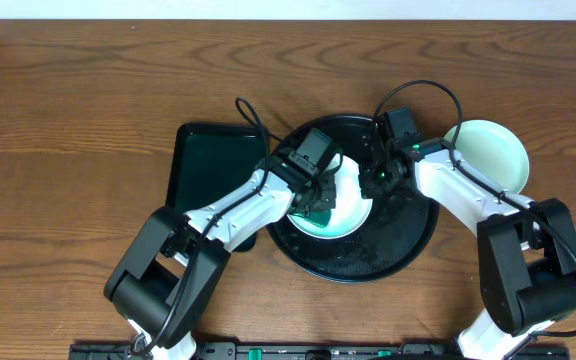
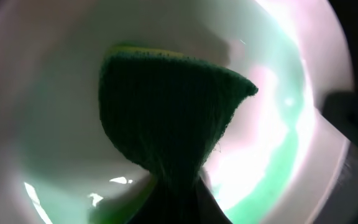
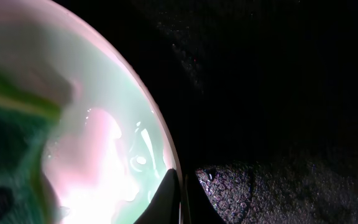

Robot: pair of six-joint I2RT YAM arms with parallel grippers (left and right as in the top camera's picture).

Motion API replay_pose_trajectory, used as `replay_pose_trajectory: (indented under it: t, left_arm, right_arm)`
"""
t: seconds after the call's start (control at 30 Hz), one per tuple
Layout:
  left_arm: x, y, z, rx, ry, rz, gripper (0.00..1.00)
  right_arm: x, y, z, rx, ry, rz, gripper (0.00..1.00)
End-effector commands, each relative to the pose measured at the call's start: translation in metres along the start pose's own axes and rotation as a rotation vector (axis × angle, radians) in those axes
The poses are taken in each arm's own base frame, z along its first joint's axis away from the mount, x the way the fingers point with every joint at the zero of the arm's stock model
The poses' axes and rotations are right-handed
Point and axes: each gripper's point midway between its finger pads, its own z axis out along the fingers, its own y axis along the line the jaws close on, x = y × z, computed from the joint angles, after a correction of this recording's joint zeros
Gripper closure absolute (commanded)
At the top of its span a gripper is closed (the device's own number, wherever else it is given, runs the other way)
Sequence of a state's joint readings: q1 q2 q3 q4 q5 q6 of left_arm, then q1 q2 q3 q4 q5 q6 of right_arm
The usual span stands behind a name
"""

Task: Clean dirty plates on tray and stack at the side
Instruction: 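Wipe the plate's left side with the sponge in left gripper, then carry the sponge left with left gripper into the green tray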

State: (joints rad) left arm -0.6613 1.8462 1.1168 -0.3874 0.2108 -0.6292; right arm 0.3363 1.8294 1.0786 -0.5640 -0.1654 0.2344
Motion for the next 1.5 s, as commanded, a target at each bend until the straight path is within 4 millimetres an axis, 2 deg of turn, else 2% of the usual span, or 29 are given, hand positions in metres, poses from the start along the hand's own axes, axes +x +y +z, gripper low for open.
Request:
replay_pose_trajectory:
  t: [0.0,0.2,0.33,0.4,0.57,0.77,0.83,0.93,1.1,1.27,1.47]
  left_arm:
    - [0.006,-0.021,-0.009,0.105,0.047,0.015,0.92]
    - [-0.024,-0.025,-0.058,0.168,-0.076,0.042,0.92]
    - [-0.038,-0.013,-0.095,0.178,-0.148,0.072,0.92]
    - [-0.044,0.002,-0.111,0.159,-0.169,0.066,0.92]
    - [-0.05,0.069,-0.135,-0.003,-0.185,-0.015,0.92]
    - [-0.04,0.144,-0.143,-0.211,-0.123,-0.082,0.92]
    - [-0.036,0.159,-0.143,-0.254,-0.106,-0.081,0.91]
    - [-0.028,0.171,-0.138,-0.269,-0.078,-0.056,0.92]
    - [-0.018,0.18,-0.127,-0.284,-0.045,0.0,0.91]
    - [-0.017,0.198,-0.123,-0.371,-0.064,-0.001,0.91]
    - [-0.013,0.202,-0.112,-0.371,-0.072,-0.006,0.92]
  right_arm:
    - [0.005,-0.001,-0.002,0.003,0.01,0.018,0.99]
    - [0.005,-0.001,-0.002,0.003,0.01,0.018,0.99]
    - [0.005,-0.001,-0.002,0.003,0.01,0.018,0.99]
    - [0.005,-0.001,-0.002,0.003,0.01,0.018,0.99]
    - [0.005,-0.001,-0.002,0.003,0.01,0.018,0.99]
    - [0.005,-0.001,-0.002,0.003,0.01,0.018,0.99]
    - [0.005,-0.001,-0.002,0.003,0.01,0.018,0.99]
    - [0.005,-0.001,-0.002,0.003,0.01,0.018,0.99]
    - [0.005,-0.001,-0.002,0.003,0.01,0.018,0.99]
    - [0.005,-0.001,-0.002,0.003,0.01,0.018,0.99]
    - [0.005,-0.001,-0.002,0.003,0.01,0.018,0.99]
